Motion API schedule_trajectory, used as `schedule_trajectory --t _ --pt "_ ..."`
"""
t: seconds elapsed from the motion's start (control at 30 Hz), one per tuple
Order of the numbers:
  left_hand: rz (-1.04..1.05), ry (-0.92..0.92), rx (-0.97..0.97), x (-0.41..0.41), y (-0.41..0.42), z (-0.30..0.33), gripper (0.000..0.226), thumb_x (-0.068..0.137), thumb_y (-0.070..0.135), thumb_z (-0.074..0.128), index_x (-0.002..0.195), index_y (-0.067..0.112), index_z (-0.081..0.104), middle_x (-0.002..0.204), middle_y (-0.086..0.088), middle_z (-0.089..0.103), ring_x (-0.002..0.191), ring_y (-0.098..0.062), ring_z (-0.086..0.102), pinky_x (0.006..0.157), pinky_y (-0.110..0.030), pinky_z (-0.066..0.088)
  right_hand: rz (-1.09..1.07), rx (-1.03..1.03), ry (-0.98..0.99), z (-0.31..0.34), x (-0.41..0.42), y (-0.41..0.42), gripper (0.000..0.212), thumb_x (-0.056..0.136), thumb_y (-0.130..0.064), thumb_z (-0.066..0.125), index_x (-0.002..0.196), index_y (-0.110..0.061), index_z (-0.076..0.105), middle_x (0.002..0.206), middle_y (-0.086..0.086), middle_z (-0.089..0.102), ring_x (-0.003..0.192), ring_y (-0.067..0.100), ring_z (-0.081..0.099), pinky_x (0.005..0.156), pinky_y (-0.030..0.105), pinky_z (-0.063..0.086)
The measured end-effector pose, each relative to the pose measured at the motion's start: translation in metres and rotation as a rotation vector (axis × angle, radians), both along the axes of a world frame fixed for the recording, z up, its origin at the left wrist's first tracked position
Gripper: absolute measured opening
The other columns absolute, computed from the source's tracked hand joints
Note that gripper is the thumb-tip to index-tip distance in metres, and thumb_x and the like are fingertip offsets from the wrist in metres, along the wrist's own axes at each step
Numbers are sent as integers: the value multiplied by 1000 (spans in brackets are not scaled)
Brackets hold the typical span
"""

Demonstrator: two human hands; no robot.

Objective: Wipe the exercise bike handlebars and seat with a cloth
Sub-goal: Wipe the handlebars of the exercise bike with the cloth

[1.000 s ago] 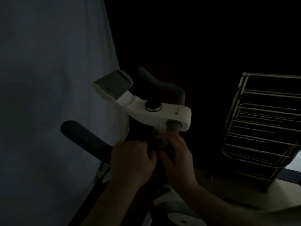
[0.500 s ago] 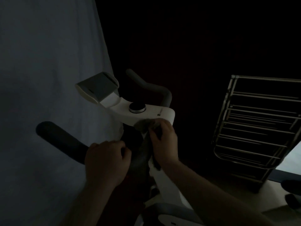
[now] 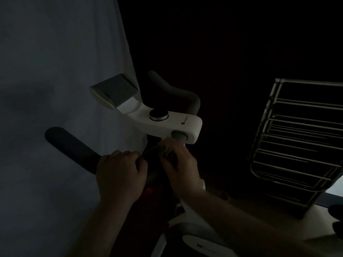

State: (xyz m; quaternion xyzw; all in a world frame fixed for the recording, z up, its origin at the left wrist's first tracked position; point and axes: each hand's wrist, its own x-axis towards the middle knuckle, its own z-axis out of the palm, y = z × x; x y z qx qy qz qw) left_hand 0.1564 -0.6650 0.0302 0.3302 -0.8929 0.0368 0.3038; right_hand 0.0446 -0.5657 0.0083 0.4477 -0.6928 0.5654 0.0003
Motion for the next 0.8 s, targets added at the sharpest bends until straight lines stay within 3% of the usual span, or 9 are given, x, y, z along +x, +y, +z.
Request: schedule_trajectory --t 0.07,0.13,0.23,0.3,0.4,0.53,0.67,0.73,0.8 --pt "-8 -11 9 1 -1 0 33 82 32 39 52 20 44 48 4 43 52 -19 42 59 -31 33 -70 -30 -94 8 -19 -8 27 91 -13 59 116 -24 59 120 -16 55 116 -3 48 101 32 46" --pt "-19 -17 9 2 0 -1 32 83 31 41 52 21 43 48 6 41 53 -18 41 60 -30 29 -129 -111 -227 10 2 -9 25 91 -12 59 112 -28 59 117 -19 56 114 -5 50 99 25 46" --pt "-24 -14 -7 4 -1 -3 32 83 34 36 53 23 43 50 6 44 55 -17 44 62 -29 27 -98 -194 -280 3 50 2 35 90 -9 59 117 -32 59 128 -20 53 125 -6 43 102 16 39" --pt "-34 -22 18 5 -3 -2 35 84 36 33 55 23 45 52 8 45 57 -15 42 64 -30 27 -188 -190 -316 3 36 -6 34 91 -11 59 114 -37 59 122 -21 56 121 -2 48 102 23 43" --pt "-70 -40 35 8 -1 0 34 86 39 30 57 26 42 54 10 44 59 -13 40 65 -31 29 -380 -266 -559 8 22 -21 25 92 -21 57 115 -30 60 111 -10 63 104 5 60 92 38 52" --pt "-143 -64 22 12 -7 0 29 85 34 32 63 24 47 59 7 52 60 -18 48 63 -31 31 -369 -415 -616 8 94 -21 40 93 -15 56 128 -34 51 129 -10 55 122 5 51 102 37 45" --pt "-268 -20 76 21 -8 -1 28 92 30 29 71 25 46 66 8 50 65 -16 46 64 -32 31 -415 -434 -730 11 63 -31 35 93 -14 55 124 -29 56 119 -5 62 113 9 58 97 42 49" --pt "-331 20 123 26 -8 -1 27 92 29 29 72 25 45 67 9 48 66 -16 45 64 -31 27 -451 -445 -698 12 73 -33 38 93 -13 56 127 -28 55 123 -6 60 116 8 56 99 37 48" --pt "-396 90 226 30 -11 0 28 91 30 31 76 24 53 70 10 52 68 -16 50 64 -32 33 -441 -455 -594 9 104 -34 45 92 -5 56 132 -25 51 135 -11 50 125 0 46 100 19 43"
